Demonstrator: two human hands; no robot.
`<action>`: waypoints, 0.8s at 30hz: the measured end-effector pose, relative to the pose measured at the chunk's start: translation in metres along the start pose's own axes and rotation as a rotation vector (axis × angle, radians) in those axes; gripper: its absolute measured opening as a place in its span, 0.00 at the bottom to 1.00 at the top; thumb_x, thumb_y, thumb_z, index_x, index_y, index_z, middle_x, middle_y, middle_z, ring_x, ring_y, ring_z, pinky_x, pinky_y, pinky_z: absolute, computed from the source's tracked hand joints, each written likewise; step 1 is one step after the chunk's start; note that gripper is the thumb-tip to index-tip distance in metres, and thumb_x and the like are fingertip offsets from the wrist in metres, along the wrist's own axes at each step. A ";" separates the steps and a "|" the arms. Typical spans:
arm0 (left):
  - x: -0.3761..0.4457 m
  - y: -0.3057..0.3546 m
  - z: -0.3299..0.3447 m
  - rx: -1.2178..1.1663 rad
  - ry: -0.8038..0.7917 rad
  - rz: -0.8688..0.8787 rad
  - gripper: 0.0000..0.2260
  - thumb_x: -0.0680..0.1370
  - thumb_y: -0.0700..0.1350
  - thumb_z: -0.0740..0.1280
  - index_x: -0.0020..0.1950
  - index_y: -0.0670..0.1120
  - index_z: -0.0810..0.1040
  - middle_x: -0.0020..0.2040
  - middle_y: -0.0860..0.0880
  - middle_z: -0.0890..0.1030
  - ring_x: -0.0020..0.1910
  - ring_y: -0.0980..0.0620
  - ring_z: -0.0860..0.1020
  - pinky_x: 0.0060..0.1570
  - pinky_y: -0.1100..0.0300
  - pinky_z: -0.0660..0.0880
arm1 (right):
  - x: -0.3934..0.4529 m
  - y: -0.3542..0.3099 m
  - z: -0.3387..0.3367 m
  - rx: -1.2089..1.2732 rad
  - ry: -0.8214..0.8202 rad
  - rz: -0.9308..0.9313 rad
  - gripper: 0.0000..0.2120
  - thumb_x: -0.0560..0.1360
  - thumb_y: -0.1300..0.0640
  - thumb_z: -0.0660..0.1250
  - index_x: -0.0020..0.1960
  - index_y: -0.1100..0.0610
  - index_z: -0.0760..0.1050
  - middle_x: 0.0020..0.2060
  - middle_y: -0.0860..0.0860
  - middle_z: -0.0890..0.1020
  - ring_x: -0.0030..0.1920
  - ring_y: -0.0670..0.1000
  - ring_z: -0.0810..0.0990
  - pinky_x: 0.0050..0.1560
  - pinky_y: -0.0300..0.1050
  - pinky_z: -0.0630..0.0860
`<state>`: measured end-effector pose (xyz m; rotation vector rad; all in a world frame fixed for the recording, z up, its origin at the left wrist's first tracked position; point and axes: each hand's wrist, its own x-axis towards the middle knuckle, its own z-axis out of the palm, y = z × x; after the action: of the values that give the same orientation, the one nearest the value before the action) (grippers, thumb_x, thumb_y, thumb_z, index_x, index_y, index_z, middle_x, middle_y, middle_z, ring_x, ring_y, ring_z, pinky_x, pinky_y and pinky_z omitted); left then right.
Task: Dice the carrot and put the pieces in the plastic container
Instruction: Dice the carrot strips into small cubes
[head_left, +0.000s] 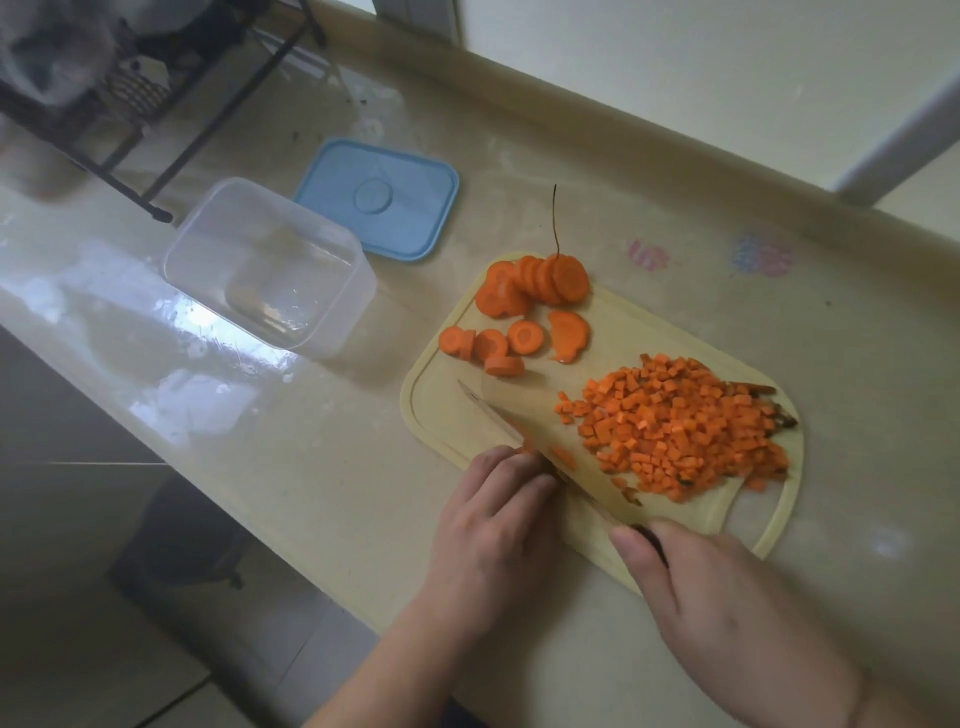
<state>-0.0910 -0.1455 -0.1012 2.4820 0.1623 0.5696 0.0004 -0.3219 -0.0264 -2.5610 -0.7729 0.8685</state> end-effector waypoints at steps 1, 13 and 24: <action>0.000 0.000 -0.001 -0.003 -0.005 -0.002 0.06 0.77 0.36 0.71 0.53 0.38 0.84 0.55 0.44 0.83 0.56 0.43 0.78 0.60 0.56 0.75 | 0.002 -0.001 0.000 0.027 0.015 -0.015 0.39 0.67 0.25 0.29 0.39 0.50 0.70 0.31 0.49 0.78 0.37 0.49 0.79 0.39 0.52 0.75; -0.004 -0.004 -0.001 0.028 0.020 -0.025 0.06 0.75 0.37 0.75 0.51 0.39 0.85 0.52 0.43 0.82 0.55 0.42 0.77 0.58 0.56 0.75 | -0.021 0.017 -0.006 0.124 0.025 0.033 0.47 0.63 0.20 0.31 0.36 0.54 0.74 0.36 0.37 0.80 0.38 0.40 0.78 0.37 0.42 0.73; -0.001 -0.005 -0.001 0.001 0.024 -0.001 0.07 0.80 0.41 0.69 0.52 0.39 0.85 0.54 0.45 0.83 0.57 0.44 0.78 0.60 0.56 0.76 | -0.035 0.018 -0.007 0.005 -0.091 0.124 0.56 0.51 0.21 0.18 0.45 0.48 0.74 0.37 0.47 0.82 0.42 0.43 0.80 0.45 0.37 0.74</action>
<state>-0.0919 -0.1415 -0.1033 2.4762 0.1733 0.5997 -0.0116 -0.3573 -0.0134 -2.6031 -0.6424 1.0303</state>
